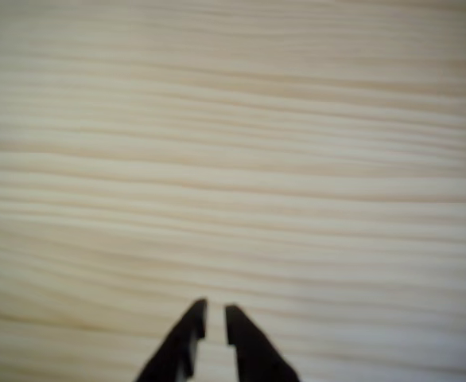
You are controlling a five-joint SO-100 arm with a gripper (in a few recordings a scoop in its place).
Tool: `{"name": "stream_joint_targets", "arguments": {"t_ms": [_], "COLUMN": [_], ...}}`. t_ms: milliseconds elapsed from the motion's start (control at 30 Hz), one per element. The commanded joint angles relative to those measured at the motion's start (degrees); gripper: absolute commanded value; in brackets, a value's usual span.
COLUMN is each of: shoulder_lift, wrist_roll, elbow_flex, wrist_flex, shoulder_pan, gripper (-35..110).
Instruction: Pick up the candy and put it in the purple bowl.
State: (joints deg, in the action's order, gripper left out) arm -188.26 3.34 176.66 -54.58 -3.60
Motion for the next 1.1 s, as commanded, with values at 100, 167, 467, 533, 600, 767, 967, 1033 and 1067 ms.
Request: {"name": "stream_joint_targets", "arguments": {"t_ms": [100, 167, 467, 533, 600, 767, 967, 1033, 1067], "shoulder_lift": [-0.8, -0.8, -0.8, -0.8, -0.8, -0.8, -0.8, -0.8, -0.8], "wrist_roll": [2.9, 4.2, 10.4, 10.7, 11.0, 11.3, 9.1, 8.7, 8.5], "elbow_flex": [-5.8, -6.4, -12.5, -12.8, -12.3, -6.6, -2.7, -2.6, -2.6], "wrist_flex": [-1.4, -2.6, -2.6, -3.0, -3.3, -0.2, 3.6, 3.7, 3.5], "shoulder_pan": [-1.2, -1.2, -2.1, -2.5, -2.9, -3.2, -3.7, -3.3, -3.1], "gripper": [4, 4, 4, 4, 4, 4, 4, 4, 4]}}
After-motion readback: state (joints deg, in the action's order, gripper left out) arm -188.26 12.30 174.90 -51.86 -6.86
